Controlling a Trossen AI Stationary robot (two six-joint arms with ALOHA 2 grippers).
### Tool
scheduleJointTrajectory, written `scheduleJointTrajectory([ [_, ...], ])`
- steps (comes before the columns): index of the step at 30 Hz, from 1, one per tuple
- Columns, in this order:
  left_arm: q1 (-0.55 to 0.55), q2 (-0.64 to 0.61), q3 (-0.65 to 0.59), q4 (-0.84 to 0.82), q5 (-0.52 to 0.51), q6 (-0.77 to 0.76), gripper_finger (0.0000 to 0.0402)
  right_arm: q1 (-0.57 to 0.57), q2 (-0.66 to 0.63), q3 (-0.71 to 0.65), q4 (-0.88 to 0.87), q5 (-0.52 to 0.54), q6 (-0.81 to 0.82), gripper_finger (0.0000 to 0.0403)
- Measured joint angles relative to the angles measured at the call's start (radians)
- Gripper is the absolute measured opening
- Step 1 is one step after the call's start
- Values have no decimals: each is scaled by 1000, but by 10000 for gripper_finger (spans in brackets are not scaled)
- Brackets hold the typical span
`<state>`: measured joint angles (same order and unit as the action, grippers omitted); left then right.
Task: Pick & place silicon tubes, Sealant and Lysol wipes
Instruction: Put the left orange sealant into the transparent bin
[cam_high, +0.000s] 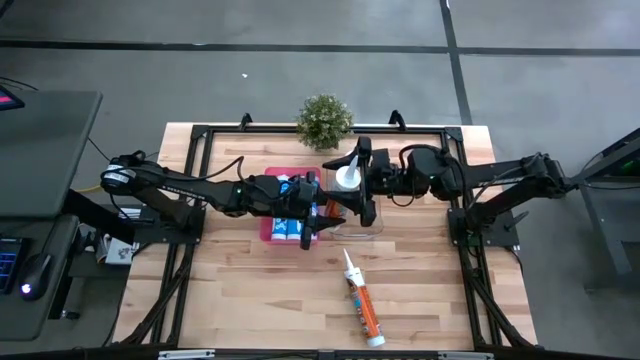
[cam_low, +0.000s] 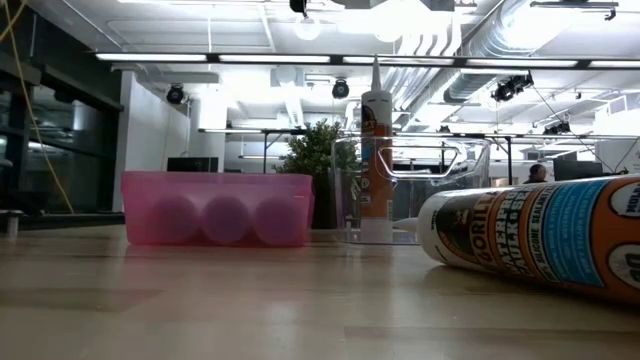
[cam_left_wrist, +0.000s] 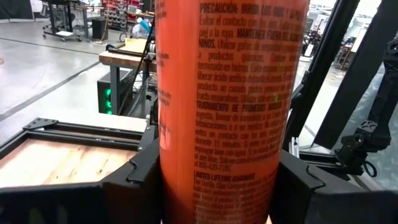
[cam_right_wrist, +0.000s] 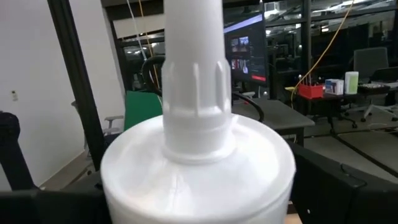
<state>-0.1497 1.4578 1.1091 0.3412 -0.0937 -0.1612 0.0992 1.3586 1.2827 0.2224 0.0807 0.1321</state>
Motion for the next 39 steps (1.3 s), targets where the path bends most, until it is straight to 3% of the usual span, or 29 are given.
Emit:
scheduleJointTrajectory([
  [6,0,0,0,0,-2,0,188,0,0,0,-1,-7,17,285],
  [13,0,0,0,0,-13,-8,186,1,0,-1,0,-9,17,193],
  [30,-2,0,3,-23,-62,-25,186,1,0,-2,-2,-41,10,194],
  [36,-1,-1,3,-26,-160,-35,341,1,1,-5,-33,-34,-3,194],
  [39,-1,-1,3,-27,-203,-55,386,1,1,-5,-64,-8,-4,194],
])
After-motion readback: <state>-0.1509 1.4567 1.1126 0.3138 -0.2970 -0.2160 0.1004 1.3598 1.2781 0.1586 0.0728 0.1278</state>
